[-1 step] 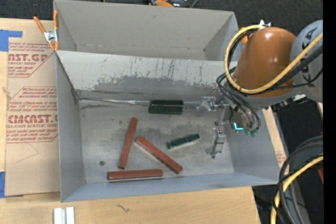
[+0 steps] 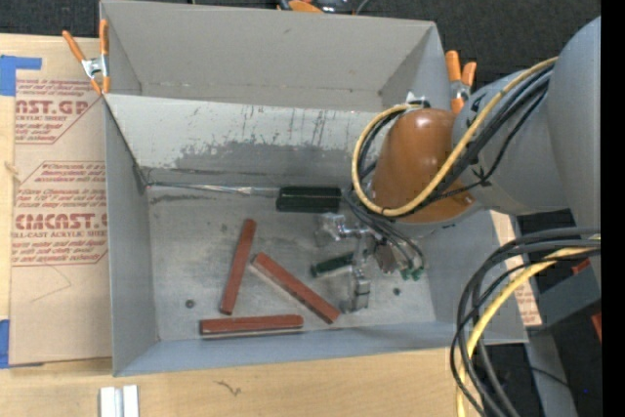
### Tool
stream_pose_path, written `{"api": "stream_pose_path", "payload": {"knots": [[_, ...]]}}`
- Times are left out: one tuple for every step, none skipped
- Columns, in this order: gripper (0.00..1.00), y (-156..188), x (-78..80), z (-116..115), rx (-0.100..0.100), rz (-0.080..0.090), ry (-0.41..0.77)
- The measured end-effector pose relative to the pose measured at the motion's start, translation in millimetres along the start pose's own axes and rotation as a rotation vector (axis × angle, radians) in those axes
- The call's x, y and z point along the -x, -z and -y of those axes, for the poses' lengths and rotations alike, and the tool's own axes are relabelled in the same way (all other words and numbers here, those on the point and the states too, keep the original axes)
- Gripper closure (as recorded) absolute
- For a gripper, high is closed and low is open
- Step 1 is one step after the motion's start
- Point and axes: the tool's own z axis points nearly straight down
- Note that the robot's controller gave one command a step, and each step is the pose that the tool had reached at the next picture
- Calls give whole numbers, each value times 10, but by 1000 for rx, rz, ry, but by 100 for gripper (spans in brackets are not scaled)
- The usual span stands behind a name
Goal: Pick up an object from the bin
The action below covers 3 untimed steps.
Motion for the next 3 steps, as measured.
{"api": "stream_pose_path", "payload": {"knots": [[100,39,14,8,-2,5,-1],[100,1253,248,13,-4,16,4],[100,1966,162,54,-4,12,169]]}}
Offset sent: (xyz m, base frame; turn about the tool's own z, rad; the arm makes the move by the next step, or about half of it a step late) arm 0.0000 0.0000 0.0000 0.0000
